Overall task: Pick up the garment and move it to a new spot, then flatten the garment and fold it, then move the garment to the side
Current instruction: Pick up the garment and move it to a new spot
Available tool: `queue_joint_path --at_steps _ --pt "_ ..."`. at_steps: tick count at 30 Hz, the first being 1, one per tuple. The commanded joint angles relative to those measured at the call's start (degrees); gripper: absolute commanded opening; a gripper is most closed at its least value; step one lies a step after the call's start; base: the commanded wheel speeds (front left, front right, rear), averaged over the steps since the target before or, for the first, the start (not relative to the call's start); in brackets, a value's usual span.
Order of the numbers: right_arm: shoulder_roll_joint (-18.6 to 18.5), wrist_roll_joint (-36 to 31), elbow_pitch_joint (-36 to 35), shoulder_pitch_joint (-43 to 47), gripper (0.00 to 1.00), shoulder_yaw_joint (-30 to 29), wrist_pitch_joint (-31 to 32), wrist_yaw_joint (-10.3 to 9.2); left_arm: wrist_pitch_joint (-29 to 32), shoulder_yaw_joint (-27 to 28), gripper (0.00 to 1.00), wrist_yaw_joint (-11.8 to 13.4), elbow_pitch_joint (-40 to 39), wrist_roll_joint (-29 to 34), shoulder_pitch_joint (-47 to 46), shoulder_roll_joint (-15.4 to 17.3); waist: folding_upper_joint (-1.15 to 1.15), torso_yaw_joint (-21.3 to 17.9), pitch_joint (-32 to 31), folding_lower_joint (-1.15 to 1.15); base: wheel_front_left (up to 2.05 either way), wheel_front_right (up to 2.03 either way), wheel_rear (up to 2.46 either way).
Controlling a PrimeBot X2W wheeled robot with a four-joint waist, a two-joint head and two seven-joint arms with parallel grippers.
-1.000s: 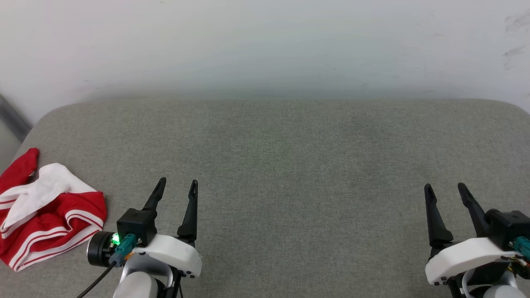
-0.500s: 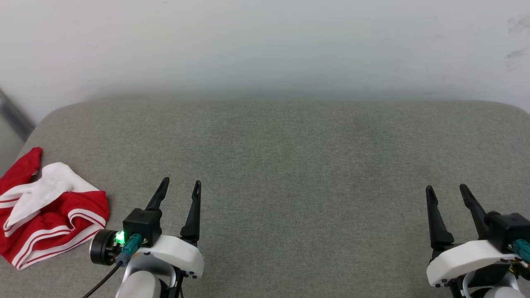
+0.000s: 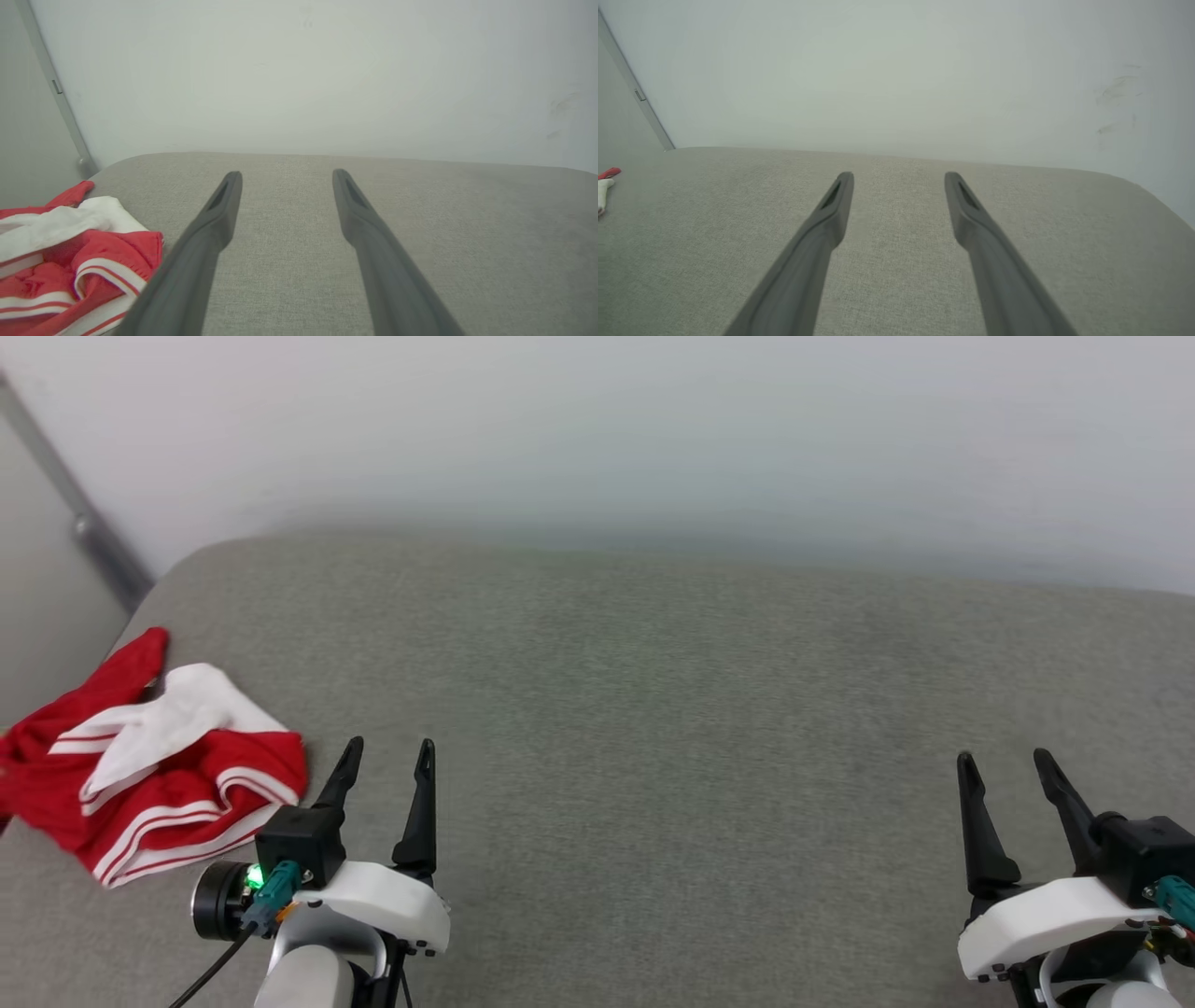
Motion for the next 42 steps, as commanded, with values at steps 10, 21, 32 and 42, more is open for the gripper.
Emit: queue_joint_path --at_steps 10,21,32,42 --pt "0.0 1.0 -0.9 -1.2 1.0 2.5 -0.6 -0.02 -0.2 1.9 1.0 0.5 0.0 -1.3 -0.3 0.7 0.0 11.6 0.3 0.0 0.0 0.0 0.0" --pt "0.0 0.3 -1.4 -2.4 1.0 4.1 -0.5 -0.02 -0.2 4.0 1.0 0.8 -0.4 -2.3 -0.8 1.3 0.0 19.5 1.2 0.0 0.0 0.0 0.0" --pt "0.0 -0.7 -3.4 -3.1 1.0 4.5 0.5 -0.02 -0.2 6.1 1.0 0.6 -0.8 -3.2 -1.7 1.9 0.0 21.8 2.8 0.0 0.0 0.0 0.0" --pt "0.0 -2.7 -7.4 -6.9 1.0 5.8 3.2 -0.02 2.3 7.2 1.0 -0.3 1.1 -4.7 -11.1 4.9 0.0 18.9 9.6 0.0 0.0 0.0 0.0"
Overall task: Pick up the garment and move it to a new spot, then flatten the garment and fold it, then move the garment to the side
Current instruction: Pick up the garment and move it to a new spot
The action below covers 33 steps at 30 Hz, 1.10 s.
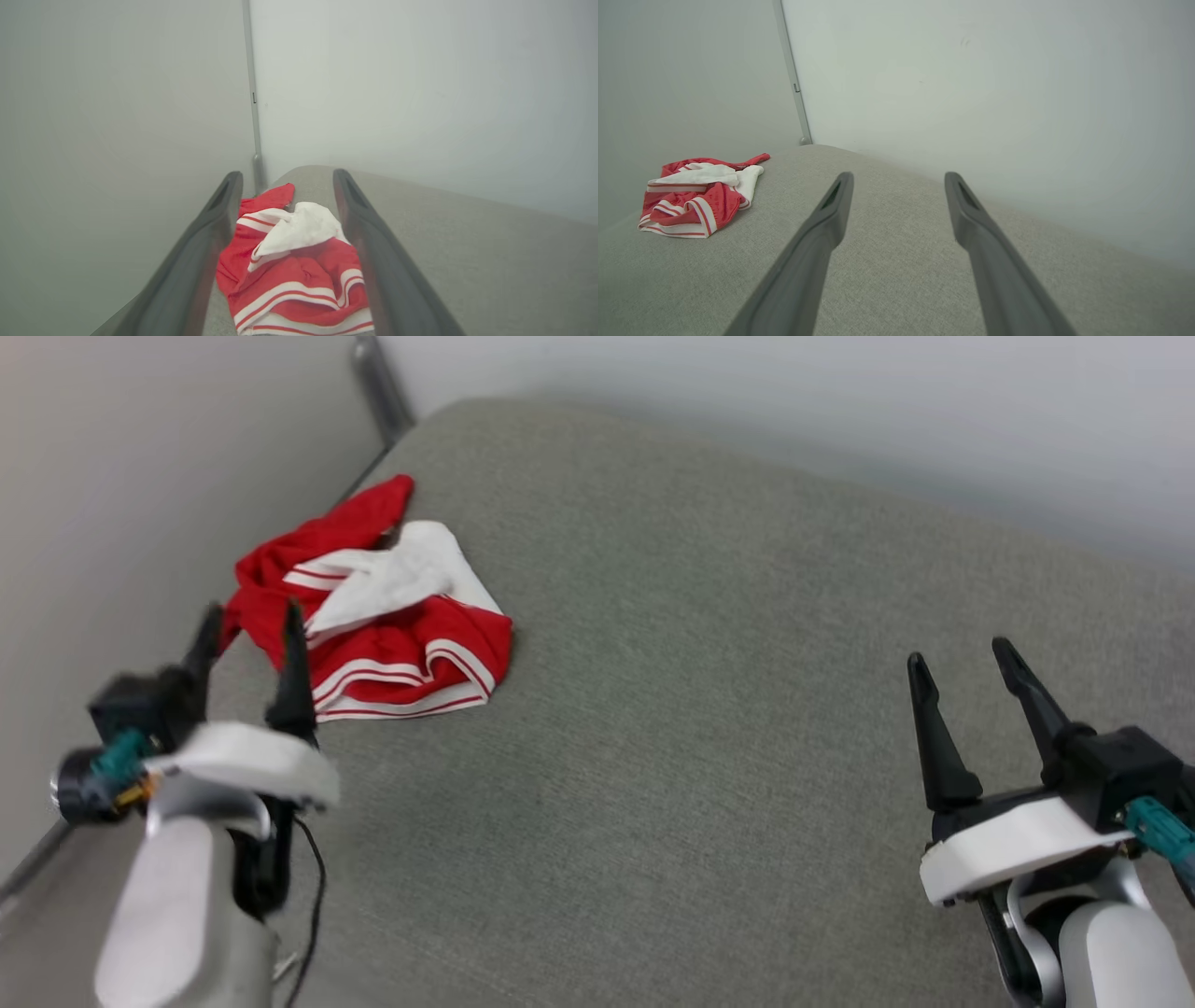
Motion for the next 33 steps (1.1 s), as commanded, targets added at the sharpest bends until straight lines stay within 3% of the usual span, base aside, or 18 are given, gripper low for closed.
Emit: queue_joint_path --at_steps 1,5,9,16,20,25,32,33 --pt "0.0 -0.3 -0.7 -1.6 1.0 0.2 0.4 -0.02 1.2 0.3 1.0 -0.3 0.3 -0.7 -3.0 0.6 0.0 -2.2 3.3 0.0 0.0 0.0 0.0" --pt "0.0 -1.7 -3.3 -4.2 1.0 0.1 1.5 -0.02 6.6 1.3 1.0 -1.1 0.7 -2.6 -11.0 3.4 0.0 -4.5 8.8 0.0 0.0 0.0 0.0" --pt "0.0 -2.9 -5.8 -6.7 1.0 0.3 1.9 -0.02 15.4 2.0 1.0 -2.1 2.4 -4.7 -19.3 8.2 0.0 -7.2 14.3 0.0 0.0 0.0 0.0" --pt "0.0 -2.1 -7.4 -9.5 1.0 0.4 1.1 -0.02 36.9 0.9 1.0 -3.5 11.3 -10.0 -27.5 19.4 0.0 -11.7 21.0 0.0 0.0 0.0 0.0" --pt "0.0 -1.4 -6.9 -10.0 1.0 0.0 0.5 -0.02 46.7 0.8 1.0 -3.6 15.7 -14.4 -27.0 23.5 0.0 -13.4 23.0 0.0 0.0 0.0 0.0" --pt "0.0 -1.7 -7.1 -10.7 1.0 -0.2 0.5 -0.02 54.8 1.2 1.0 -3.6 19.8 -21.1 -24.6 24.7 0.0 -14.2 24.9 0.0 0.0 0.0 0.0" --pt "0.0 -1.9 -7.9 -11.2 1.0 0.0 1.5 -0.02 58.5 3.4 1.0 -2.3 26.5 -26.3 -21.9 22.1 0.0 -14.7 25.9 0.0 0.0 0.0 0.0" --pt "0.0 -2.0 -7.9 -11.2 1.0 0.0 1.7 -0.02 58.6 3.6 0.49 -1.9 27.3 -26.6 -21.9 21.8 0.0 -14.7 25.8 0.0 0.0 0.0 0.0"
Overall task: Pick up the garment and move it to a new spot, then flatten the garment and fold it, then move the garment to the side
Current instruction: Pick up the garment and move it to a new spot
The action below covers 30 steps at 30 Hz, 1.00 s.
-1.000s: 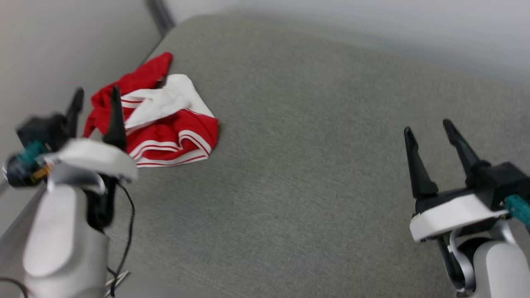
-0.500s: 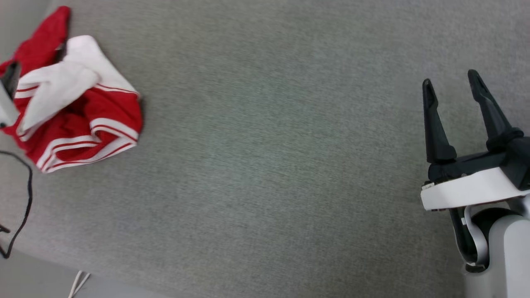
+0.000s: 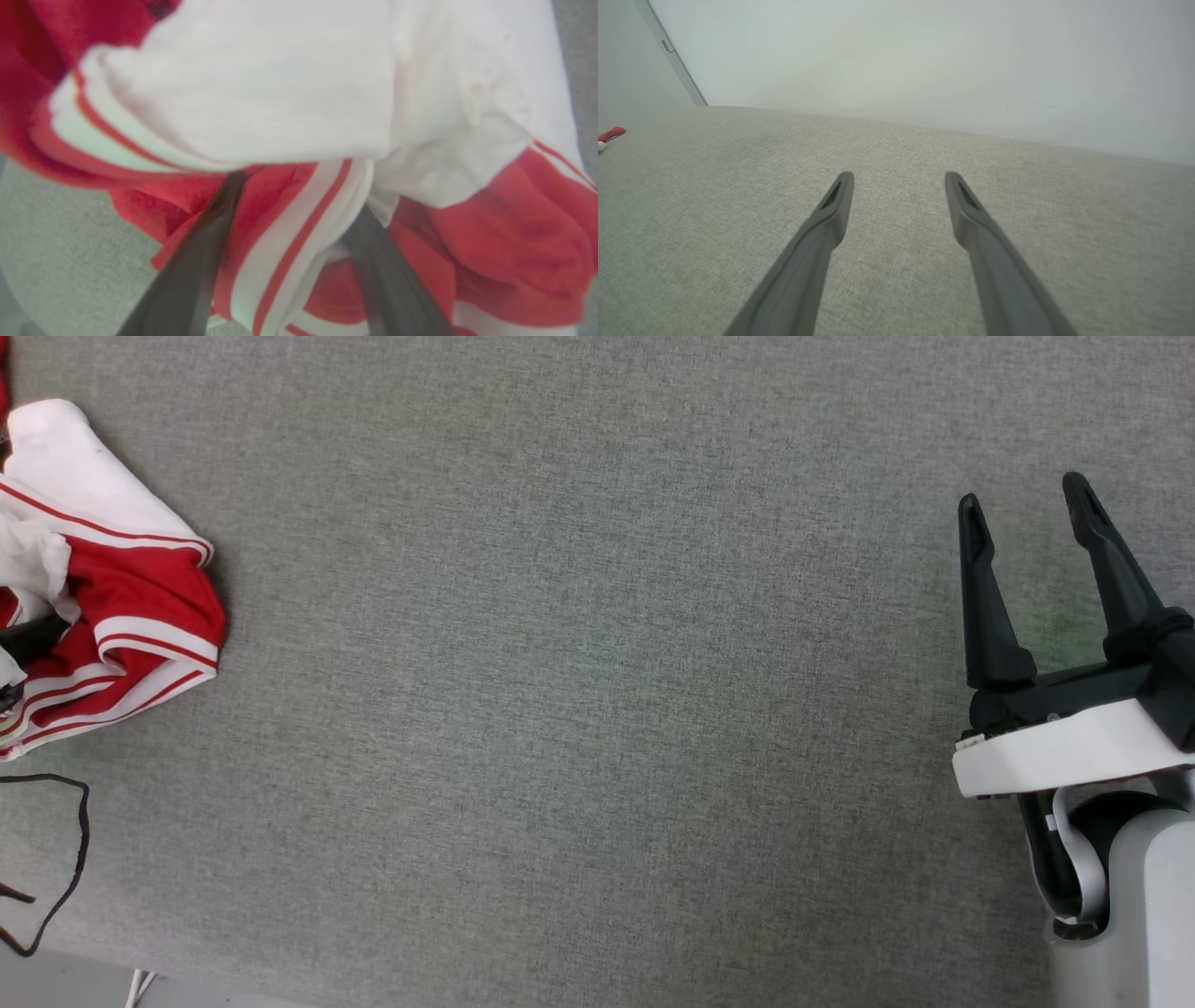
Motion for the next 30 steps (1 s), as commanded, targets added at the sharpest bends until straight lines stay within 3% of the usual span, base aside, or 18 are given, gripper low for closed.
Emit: queue_joint_path --at_steps 1,2,12,19,24,30 --pt "0.0 -0.5 -0.3 -0.6 1.0 -0.1 0.3 -0.02 0.5 -0.9 0.29 0.6 2.8 0.0 2.3 -2.3 0.0 0.1 -0.2 -0.01 0.0 0.0 0.0" --pt "0.0 -0.5 -0.3 -0.4 1.0 -0.1 0.3 -0.02 -1.1 -0.8 0.0 0.7 2.8 0.5 2.1 -2.3 0.0 0.2 -0.4 -0.01 0.0 0.0 0.0" --pt "0.0 1.1 1.8 1.6 1.0 -0.6 -0.1 -0.02 -20.6 -3.6 0.0 3.3 2.4 8.9 -2.6 0.6 0.0 1.2 -6.4 -0.01 0.0 0.0 0.0" --pt "0.0 3.9 4.6 4.4 1.0 -1.5 -1.7 -0.02 -34.7 -7.7 0.0 2.8 1.4 15.2 -6.3 1.3 0.0 0.7 -14.3 -0.01 0.0 0.0 0.0" --pt "0.0 6.1 6.3 7.1 1.0 -2.8 -2.7 -0.02 -41.0 -11.4 0.0 1.7 -0.4 18.2 -9.0 -1.0 0.0 -0.2 -19.8 -0.01 0.0 0.0 0.0" --pt "0.0 8.1 7.7 10.6 1.0 -3.8 -3.4 -0.02 -43.7 -15.4 0.0 1.6 -5.6 19.8 -8.7 -5.7 0.0 -3.0 -25.8 -0.01 0.0 0.0 0.0"
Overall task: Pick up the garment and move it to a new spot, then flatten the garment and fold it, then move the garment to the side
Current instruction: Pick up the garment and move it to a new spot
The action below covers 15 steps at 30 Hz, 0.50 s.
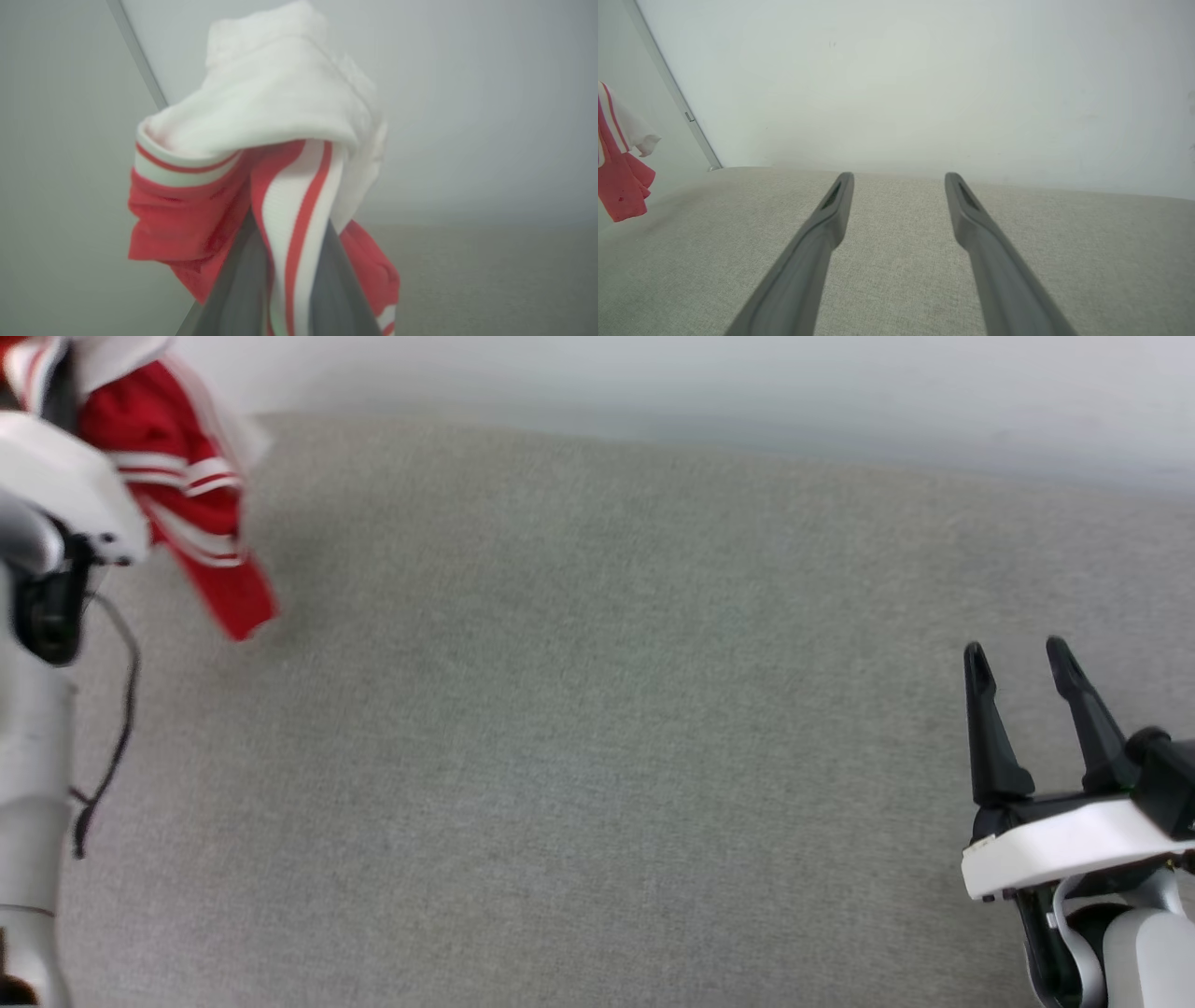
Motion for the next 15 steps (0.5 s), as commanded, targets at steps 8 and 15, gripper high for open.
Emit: queue_joint_path --at_steps 8,15 --pt "0.0 2.1 1.1 5.4 1.0 -1.2 0.0 -0.02 2.4 -5.3 0.0 0.9 -14.8 -1.4 7.8 -9.9 0.0 -8.4 -9.2 0.01 0.0 0.0 0.0" --pt "0.0 3.1 0.3 7.2 1.0 -1.7 0.8 -0.02 8.8 -11.7 0.0 1.7 -26.4 -4.1 17.6 -17.7 0.0 -13.8 -9.2 0.01 0.0 0.0 0.0"
